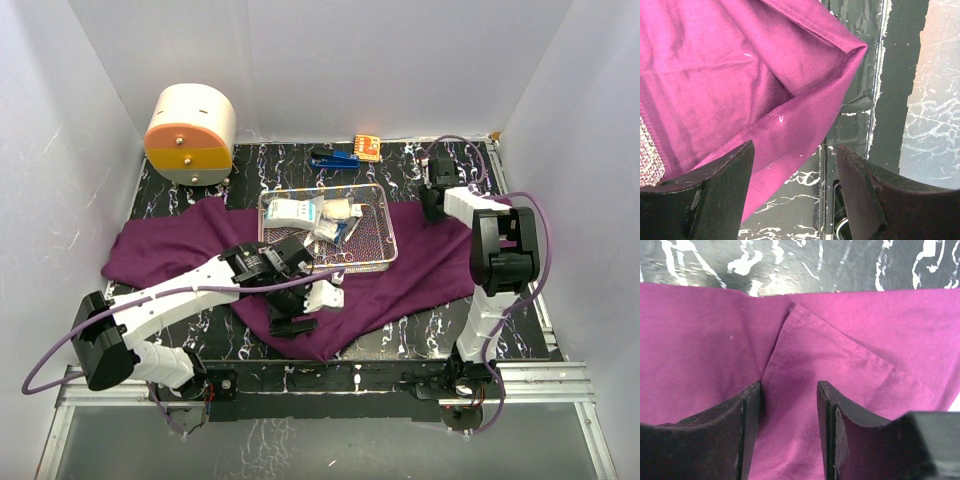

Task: Open and lay out the surgical kit
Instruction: Open the surgical kit at the center of the board.

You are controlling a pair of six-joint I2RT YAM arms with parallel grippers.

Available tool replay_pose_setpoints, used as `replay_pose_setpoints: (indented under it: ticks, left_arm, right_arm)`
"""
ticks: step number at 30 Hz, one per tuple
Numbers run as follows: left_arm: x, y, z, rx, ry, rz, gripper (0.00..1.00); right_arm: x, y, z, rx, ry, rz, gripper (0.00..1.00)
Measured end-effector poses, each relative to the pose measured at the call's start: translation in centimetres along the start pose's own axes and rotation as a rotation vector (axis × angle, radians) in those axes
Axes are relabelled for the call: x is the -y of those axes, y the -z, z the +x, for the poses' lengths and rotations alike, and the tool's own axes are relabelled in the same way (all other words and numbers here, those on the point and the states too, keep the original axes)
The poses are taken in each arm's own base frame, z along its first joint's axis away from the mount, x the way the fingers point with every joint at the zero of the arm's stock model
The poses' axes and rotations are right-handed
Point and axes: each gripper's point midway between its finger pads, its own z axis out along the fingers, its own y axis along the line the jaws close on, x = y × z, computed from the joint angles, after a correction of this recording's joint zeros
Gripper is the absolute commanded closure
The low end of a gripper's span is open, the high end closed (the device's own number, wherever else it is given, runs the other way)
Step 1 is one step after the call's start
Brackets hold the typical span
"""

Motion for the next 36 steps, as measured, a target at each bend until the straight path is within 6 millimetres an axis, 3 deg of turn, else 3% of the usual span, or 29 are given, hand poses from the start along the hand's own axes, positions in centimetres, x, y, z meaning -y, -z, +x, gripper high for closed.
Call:
replay_pose_setpoints:
  ticks: [5,12,17,22,26,29,36]
  left_arm:
    - [-1.0,0.5,-0.1,0.019,0.021,-0.041,0.35]
    - [-3.2,1.4,0.1,0.041,0.073,-0.133,0.34]
    - [-6.2,2.9,0.4,0.068,0.150,-0.269,0.31]
    - [-9.2,4.3,1.5,0.076,0.253,-0.393,0.24]
    - [-12.5,6.3,3.7,0.084,0.401,-0.522,0.22]
    - [-16.1,9.1,6.9,0.094,0.576,-0.648,0.21]
    - [-23.3,13.4,14.5,0.129,0.931,-0.820,0.21]
  right_arm:
    - [1.9,-0.4,1.8,-0.049,-0.025,0.018,0.69]
    - [3.6,0.0,4.1,-0.094,-0.037,0.015,0.96]
    - [5.7,1.4,6.1,-0.128,-0.064,0.035,0.99]
    - [8.0,4.8,7.2,-0.118,-0.070,0.077,0.99]
    - [9.5,7.5,7.8,-0.095,-0.062,0.124,1.00]
    - [9.8,9.4,8.0,-0.078,-0.057,0.131,1.00]
    - [8.3,12.2,6.5,0.016,-0.077,0.022,1.00]
